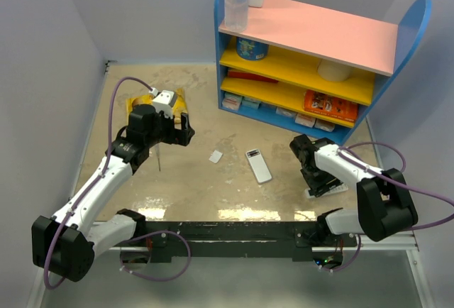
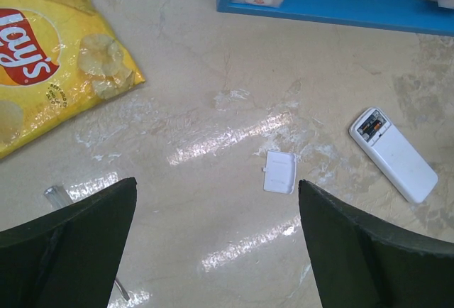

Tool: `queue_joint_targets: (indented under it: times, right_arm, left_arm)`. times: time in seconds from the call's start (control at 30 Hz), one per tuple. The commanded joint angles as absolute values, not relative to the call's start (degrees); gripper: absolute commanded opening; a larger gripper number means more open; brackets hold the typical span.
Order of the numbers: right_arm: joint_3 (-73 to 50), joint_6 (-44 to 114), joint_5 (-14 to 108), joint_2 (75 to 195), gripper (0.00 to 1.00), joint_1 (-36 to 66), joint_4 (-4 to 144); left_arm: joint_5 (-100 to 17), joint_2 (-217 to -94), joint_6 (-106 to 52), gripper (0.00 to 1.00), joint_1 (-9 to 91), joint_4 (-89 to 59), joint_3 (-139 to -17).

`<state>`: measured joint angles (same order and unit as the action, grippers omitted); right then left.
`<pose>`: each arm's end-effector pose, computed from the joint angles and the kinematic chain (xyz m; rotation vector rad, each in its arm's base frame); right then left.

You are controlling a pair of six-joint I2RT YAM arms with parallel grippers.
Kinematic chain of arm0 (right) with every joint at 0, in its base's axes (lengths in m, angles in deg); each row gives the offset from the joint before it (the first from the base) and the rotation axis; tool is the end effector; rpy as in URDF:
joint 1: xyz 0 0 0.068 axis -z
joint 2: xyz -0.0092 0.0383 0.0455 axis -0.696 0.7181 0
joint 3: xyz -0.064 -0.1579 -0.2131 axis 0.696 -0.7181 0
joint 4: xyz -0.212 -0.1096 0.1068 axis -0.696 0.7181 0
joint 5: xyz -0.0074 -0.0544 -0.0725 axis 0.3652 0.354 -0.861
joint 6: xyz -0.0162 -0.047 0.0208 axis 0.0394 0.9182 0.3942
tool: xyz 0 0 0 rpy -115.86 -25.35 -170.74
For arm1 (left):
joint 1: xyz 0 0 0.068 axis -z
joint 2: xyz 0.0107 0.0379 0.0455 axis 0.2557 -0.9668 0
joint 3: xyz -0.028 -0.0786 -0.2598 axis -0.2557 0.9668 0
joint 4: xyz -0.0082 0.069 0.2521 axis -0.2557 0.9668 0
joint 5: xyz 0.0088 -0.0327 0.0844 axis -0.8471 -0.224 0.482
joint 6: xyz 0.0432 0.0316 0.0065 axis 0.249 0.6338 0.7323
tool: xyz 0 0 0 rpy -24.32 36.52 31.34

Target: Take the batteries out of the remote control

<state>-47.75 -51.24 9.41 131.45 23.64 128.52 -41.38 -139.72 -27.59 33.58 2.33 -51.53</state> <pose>0.1752 0.0465 0.1636 1.5748 2.2226 -0.5394 0.2214 -0.0805 0.2870 0.2166 2.1003 -0.4683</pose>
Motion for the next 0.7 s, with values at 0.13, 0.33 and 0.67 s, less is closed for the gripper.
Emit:
queue_joint_targets:
  times: [0.13, 0.33, 0.67]
  right_arm:
    - [-47.7, -54.1, 12.2, 133.7, 0.64, 24.0, 124.5]
    - [-47.5, -53.9, 13.7, 133.4, 0.68, 23.9, 124.1]
    - [-47.1, -52.9, 12.9, 134.9, 0.55, 24.0, 123.3]
  left_arm:
    - [-40.1, -139.3, -28.5, 1.0, 33.4, 1.5, -51.9]
    - [-39.9, -139.4, -28.4, 1.0, 33.4, 1.4, -52.0]
    - [-40.0, -139.3, -28.3, 0.99, 33.4, 1.5, -52.0]
